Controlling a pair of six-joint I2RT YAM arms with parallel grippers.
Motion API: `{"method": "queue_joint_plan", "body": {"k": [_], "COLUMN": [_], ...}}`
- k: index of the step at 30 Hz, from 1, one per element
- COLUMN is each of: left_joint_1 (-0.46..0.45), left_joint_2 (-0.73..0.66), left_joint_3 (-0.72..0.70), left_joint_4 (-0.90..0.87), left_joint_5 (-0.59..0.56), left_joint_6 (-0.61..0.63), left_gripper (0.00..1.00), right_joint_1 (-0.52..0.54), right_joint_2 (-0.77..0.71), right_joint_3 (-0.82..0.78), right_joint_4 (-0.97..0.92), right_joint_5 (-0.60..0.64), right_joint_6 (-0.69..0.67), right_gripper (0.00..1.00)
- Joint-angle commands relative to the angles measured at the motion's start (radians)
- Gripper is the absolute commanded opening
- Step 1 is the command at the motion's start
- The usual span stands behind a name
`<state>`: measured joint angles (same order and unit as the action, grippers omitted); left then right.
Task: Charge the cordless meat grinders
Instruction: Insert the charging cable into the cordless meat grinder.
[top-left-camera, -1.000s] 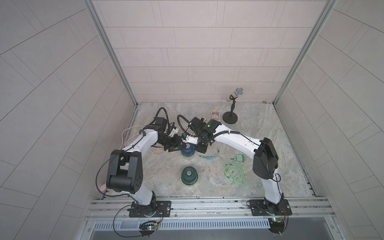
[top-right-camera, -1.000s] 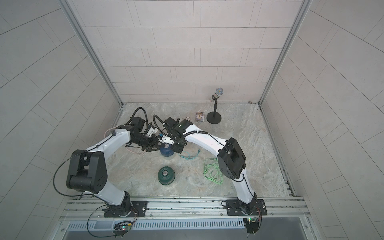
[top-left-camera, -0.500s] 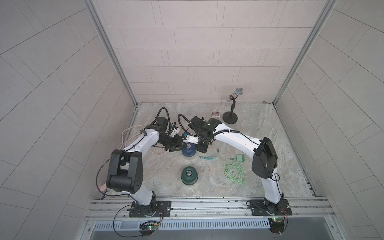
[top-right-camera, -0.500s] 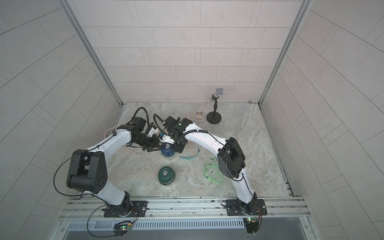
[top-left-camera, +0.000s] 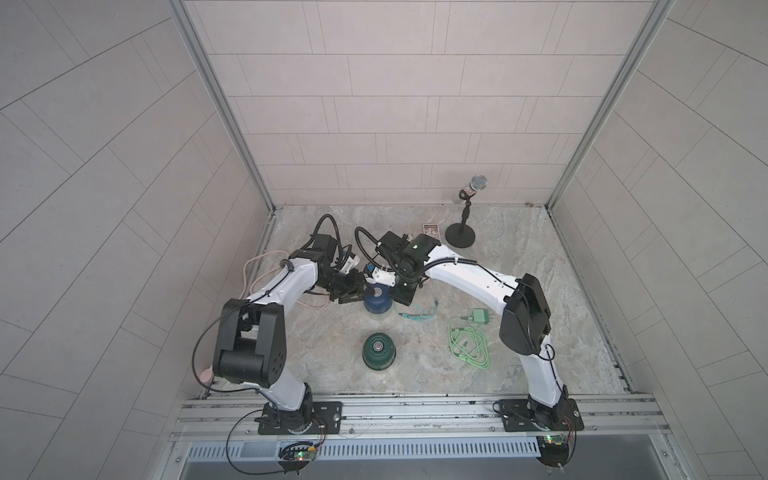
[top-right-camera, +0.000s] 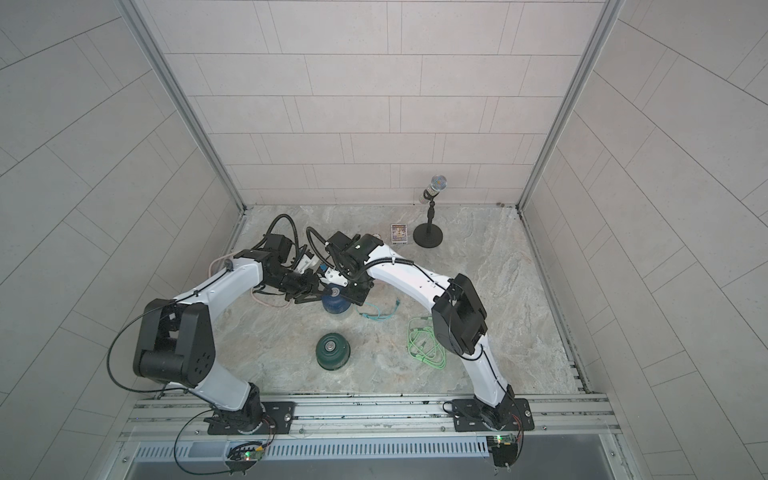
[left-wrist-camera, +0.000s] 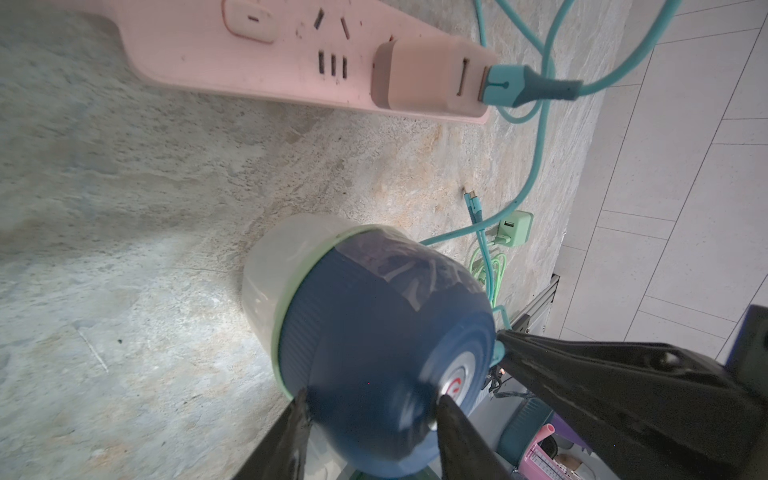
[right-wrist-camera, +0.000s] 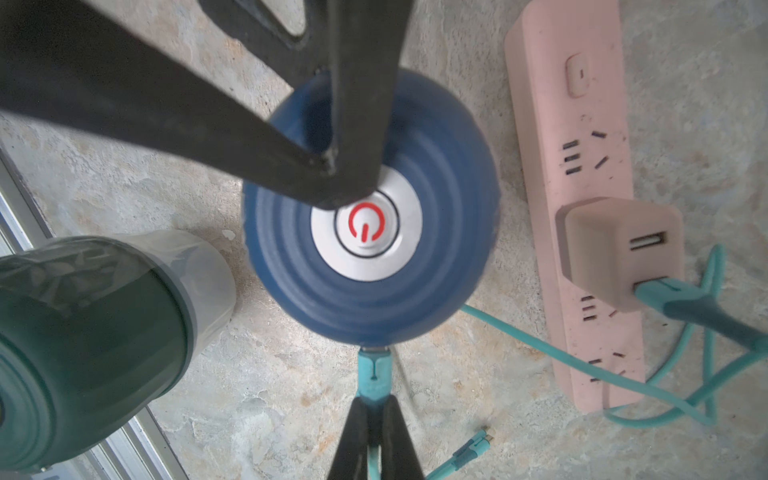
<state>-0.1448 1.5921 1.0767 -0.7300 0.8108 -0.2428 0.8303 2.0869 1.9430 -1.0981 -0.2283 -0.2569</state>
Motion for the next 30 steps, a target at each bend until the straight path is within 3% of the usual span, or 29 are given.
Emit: {"method": "queue_joint_plan", "body": {"k": [1, 14, 30], "left_joint_1": [-0.051, -0.072, 0.004], "left_joint_2": [-0.008, -0.002, -0.007], "left_joint_3": [-0.004, 0.036, 0.064], "left_joint_4": [0.015, 0.009, -0.05], "left_joint_5": [0.132, 0.164, 0.14], "left_joint_6": [0.01, 0.004, 0.032], "left_gripper": [0.51, 0.51, 0.52], "right_joint_1": [0.023, 0.024, 0.023], "right_joint_2": [0.033, 0.041, 0.0], "right_joint_3": [0.028, 0.033, -0.014], "right_joint_4": [0.158, 0.161, 0.155], "right_joint_5": [-0.084, -0.085, -0.071], "right_joint_6": [0.01, 0.007, -0.003], "right_gripper": [0.04, 0.07, 0.25]}}
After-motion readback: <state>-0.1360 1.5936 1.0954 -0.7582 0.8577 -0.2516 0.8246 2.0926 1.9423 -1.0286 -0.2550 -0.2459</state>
